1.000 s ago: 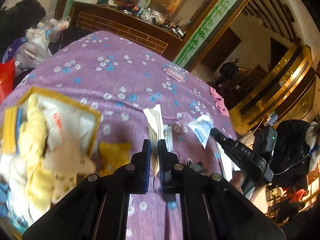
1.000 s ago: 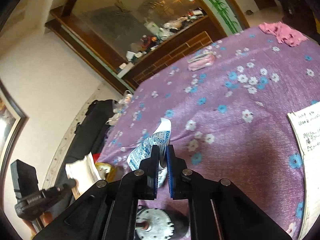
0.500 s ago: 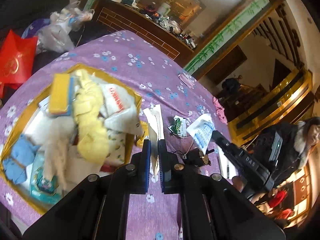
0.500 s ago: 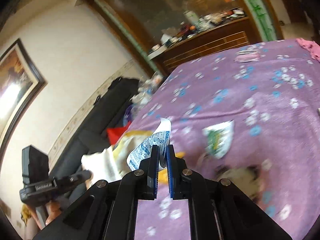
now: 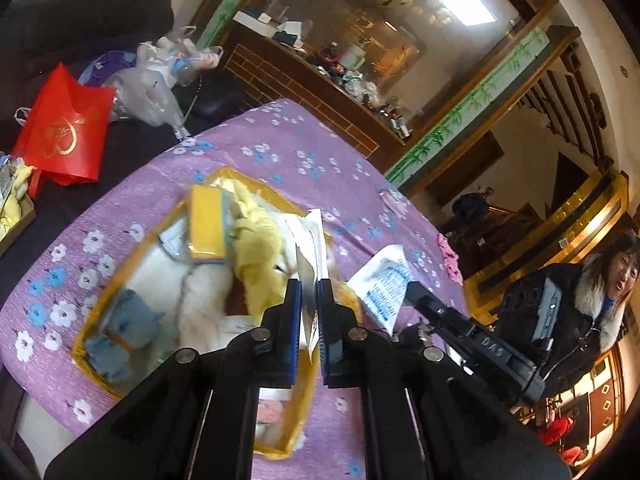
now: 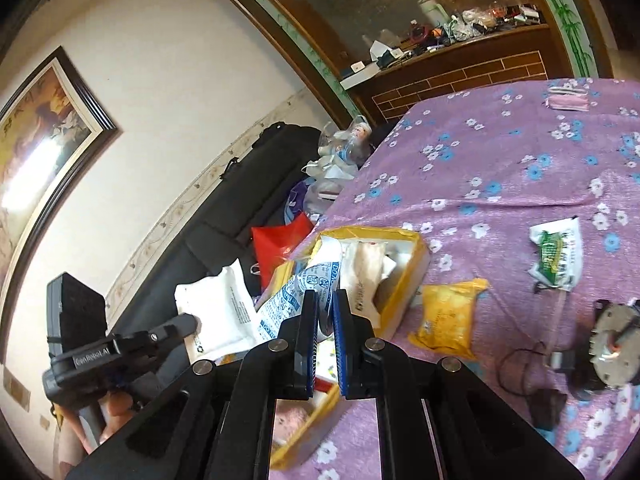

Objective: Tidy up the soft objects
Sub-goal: 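Carry both white packets over the foam tray and open both tools, then move both tools back toward the yellow cracker packet and green-printed packet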

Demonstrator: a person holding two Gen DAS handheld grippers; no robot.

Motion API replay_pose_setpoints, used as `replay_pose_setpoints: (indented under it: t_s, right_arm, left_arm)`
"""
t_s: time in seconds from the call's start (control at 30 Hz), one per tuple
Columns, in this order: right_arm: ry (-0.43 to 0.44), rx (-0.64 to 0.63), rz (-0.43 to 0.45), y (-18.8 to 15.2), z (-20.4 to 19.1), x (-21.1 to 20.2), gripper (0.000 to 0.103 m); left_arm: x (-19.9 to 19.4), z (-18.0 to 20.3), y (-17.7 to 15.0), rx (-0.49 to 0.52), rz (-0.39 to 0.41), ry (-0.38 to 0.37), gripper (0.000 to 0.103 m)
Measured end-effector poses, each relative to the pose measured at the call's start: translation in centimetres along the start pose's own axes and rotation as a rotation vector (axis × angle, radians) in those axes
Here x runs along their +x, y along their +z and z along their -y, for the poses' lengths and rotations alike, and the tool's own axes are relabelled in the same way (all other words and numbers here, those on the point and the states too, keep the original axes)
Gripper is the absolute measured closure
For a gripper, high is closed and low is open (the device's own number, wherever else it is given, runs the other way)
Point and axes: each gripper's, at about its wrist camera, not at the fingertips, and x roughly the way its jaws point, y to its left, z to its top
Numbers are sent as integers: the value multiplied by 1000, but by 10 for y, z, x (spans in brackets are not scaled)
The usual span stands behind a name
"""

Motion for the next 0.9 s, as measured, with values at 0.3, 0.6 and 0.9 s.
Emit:
replay_pose_setpoints:
  t_s: [0.3,0.6,0.9]
  right_arm:
    - [-78,-77,-20,9,-49,56,95]
    - [-28,-136,-17,1,-61,73,39]
    - [15,-93,46,10,-16,-11,30]
  left_arm:
    - [24,-44,-13,-51,-81,71,97]
    - [34,-41,-25,32,-126,146,64]
    - [15,-11,-38,168,116,340,33]
